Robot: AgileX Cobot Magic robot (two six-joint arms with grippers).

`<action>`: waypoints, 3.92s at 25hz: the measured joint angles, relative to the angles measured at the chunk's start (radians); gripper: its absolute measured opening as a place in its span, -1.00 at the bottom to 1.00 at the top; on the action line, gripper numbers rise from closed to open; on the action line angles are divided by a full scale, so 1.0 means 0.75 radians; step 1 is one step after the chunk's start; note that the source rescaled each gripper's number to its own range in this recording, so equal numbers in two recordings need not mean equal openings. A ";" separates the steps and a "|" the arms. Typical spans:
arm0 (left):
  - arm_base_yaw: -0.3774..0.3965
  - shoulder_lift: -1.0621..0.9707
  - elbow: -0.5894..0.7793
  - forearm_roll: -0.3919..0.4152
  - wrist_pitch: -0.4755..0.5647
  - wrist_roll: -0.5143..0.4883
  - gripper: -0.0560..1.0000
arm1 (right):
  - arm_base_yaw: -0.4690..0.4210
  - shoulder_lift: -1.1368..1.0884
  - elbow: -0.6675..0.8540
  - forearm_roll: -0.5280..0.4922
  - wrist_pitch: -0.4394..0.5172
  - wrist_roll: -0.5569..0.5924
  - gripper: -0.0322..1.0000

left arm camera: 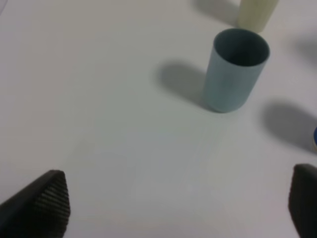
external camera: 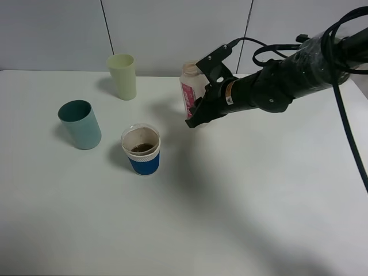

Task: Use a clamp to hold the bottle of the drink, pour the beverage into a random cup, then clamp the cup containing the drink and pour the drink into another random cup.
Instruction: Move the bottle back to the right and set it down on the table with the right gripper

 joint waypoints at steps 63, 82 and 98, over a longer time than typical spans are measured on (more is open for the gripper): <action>0.000 0.000 0.000 0.000 0.000 -0.001 0.36 | -0.055 0.199 0.061 0.572 -0.470 -0.312 -0.94; 0.000 0.000 0.000 0.000 0.000 -0.001 0.36 | -0.055 0.199 0.061 0.608 -0.530 -0.270 0.28; 0.000 0.000 0.000 0.000 0.000 0.000 0.36 | -0.055 0.199 0.061 0.675 -0.481 -0.154 0.96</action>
